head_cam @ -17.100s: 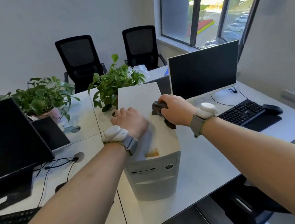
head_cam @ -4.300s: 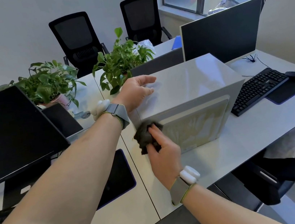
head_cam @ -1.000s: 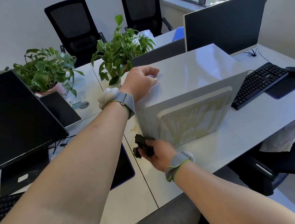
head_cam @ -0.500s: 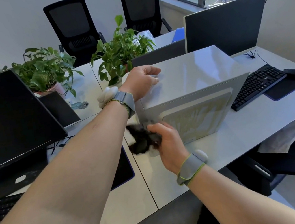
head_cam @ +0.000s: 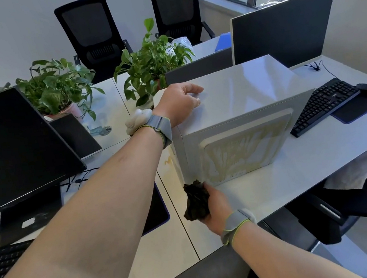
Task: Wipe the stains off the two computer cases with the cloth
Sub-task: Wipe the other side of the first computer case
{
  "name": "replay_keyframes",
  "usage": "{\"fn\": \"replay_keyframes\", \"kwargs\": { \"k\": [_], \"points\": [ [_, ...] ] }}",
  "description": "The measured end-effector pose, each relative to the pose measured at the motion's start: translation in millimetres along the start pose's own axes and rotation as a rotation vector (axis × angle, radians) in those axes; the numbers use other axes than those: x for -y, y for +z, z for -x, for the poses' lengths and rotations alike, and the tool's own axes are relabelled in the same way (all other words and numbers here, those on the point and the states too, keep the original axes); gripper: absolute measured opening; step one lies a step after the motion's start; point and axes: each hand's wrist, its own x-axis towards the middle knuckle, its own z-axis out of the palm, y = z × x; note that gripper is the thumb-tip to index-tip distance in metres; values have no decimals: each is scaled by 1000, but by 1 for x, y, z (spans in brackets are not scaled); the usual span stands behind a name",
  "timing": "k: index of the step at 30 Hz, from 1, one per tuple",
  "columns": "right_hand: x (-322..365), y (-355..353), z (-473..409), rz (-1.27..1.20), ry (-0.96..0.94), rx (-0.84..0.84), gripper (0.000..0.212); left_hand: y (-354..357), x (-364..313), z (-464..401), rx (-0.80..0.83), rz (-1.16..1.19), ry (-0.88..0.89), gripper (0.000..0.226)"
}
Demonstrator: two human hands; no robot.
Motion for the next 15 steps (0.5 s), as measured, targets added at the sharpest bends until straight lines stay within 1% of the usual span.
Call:
{"fn": "replay_keyframes", "kwargs": {
  "k": [5,7,9,12,15],
  "points": [
    [11,12,-3,-45,-75,-7,50,1,0,0,8,-111,4,37],
    [17,22,5,-112,-79,-23,44,4,1,0,-2,-169,18,36],
    [24,32,14,-185,-90,-1,37,6,3,-1,-12,-205,34,36],
    [37,47,29,-169,-131,30,28,8,5,-3,-7,-218,42,35],
    [51,62,44,-183,-153,108,30,8,4,-2,-3,-192,32,34]
  ]
}}
